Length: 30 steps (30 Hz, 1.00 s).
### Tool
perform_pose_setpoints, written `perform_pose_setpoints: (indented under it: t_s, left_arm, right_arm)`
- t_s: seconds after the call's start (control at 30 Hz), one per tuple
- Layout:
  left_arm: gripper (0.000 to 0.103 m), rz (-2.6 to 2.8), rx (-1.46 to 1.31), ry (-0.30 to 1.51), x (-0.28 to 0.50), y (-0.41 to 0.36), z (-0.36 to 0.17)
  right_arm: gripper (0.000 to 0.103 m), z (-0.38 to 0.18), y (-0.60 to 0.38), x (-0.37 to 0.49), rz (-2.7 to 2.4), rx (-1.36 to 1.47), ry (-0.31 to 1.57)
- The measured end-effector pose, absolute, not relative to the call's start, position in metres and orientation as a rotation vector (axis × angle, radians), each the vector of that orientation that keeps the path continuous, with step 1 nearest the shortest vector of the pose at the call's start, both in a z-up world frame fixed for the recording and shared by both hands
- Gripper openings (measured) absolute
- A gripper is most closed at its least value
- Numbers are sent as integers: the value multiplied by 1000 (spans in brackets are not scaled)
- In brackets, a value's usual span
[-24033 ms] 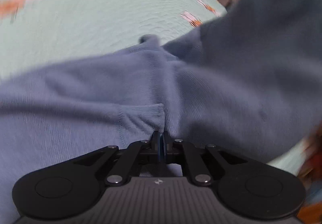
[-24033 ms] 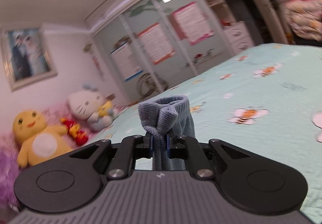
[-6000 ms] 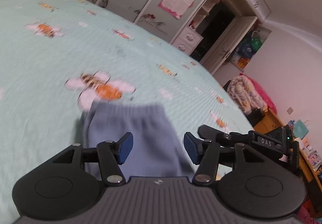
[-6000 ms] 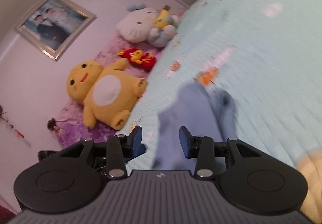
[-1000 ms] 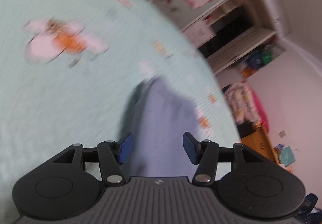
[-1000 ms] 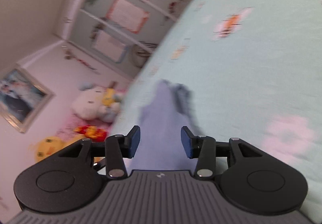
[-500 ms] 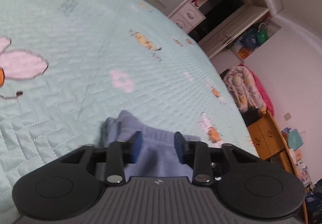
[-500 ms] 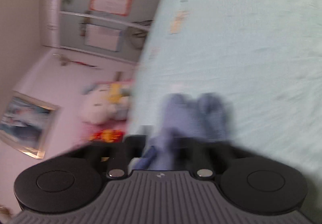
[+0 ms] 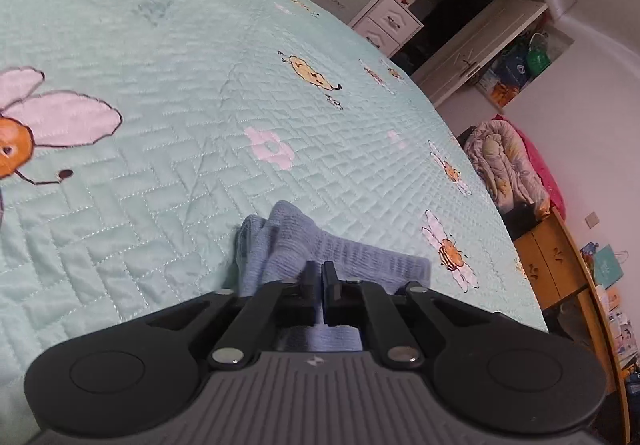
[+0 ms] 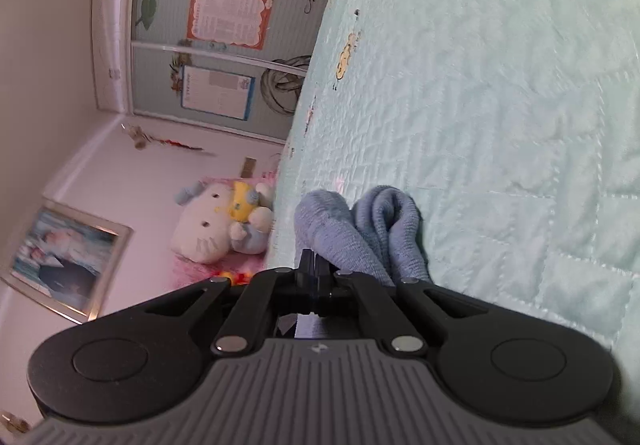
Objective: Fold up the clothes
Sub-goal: 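Press the sweater flat with both tools and open them to release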
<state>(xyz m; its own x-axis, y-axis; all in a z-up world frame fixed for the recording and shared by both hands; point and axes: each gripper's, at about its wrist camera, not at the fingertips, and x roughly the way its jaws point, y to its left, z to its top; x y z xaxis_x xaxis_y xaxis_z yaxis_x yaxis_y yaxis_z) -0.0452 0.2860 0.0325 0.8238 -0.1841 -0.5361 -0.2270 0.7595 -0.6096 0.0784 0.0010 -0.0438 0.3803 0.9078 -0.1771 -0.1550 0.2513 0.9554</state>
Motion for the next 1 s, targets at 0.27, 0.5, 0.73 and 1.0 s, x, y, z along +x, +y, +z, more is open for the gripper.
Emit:
perform_pose_setpoints:
  t_s: [0.27, 0.5, 0.73, 1.0]
  left_arm:
    - [38, 30, -717, 595, -43, 278, 44]
    - [30, 52, -605, 667, -31, 270, 33]
    - [39, 95, -621, 674, -74, 262, 62]
    - [57, 222, -463, 777, -169, 226, 89]
  right_arm:
    - [36, 7, -1, 55, 902, 978, 753]
    - [0, -42, -5, 70, 790, 1036, 864]
    - [52, 15, -19, 27, 814, 899, 728]
    - [71, 67, -53, -76, 773, 630, 748]
